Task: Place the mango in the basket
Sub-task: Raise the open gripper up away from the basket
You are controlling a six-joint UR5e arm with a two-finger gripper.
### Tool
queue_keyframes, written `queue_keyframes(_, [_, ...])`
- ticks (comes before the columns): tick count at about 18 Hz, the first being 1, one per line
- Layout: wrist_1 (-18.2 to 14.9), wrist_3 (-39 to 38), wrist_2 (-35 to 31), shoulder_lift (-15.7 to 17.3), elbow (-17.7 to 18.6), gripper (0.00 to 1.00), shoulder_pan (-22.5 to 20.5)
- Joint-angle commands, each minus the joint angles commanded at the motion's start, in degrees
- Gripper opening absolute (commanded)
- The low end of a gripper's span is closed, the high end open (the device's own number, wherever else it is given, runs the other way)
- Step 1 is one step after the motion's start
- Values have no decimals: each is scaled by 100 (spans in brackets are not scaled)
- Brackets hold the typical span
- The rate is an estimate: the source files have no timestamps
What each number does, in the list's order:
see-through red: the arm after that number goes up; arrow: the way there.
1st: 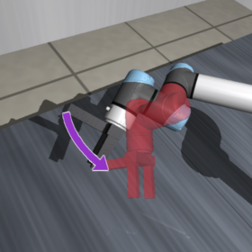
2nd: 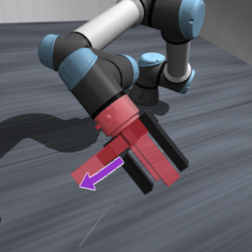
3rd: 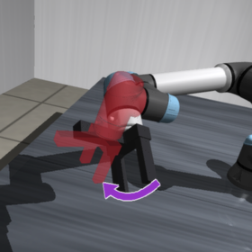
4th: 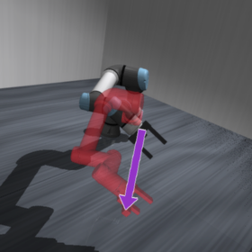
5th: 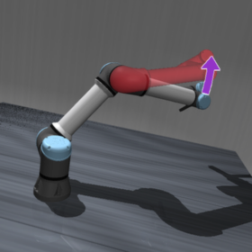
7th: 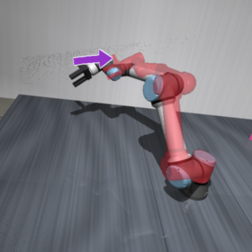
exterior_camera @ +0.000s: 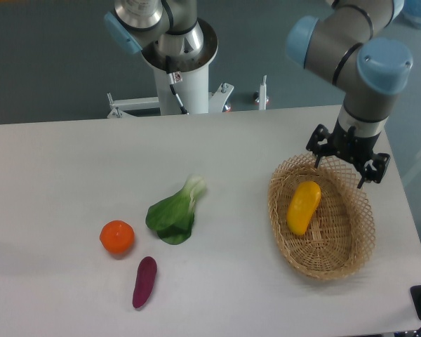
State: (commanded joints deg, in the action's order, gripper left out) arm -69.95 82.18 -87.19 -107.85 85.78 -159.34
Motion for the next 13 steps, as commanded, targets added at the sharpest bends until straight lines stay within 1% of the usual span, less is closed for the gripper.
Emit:
queue_keyframes(2, [-149, 0, 0, 88, -35, 100, -9])
queue_keyframes(4, [-377, 0, 9, 176, -70, 100, -18])
queue_keyframes(6, [-641, -9, 0, 185, -201, 100, -18])
queue_keyframes(7, [-703, -9, 0, 176, -220, 100, -18])
queue_keyframes(13, [-704, -88, -9, 185, -194, 100, -18])
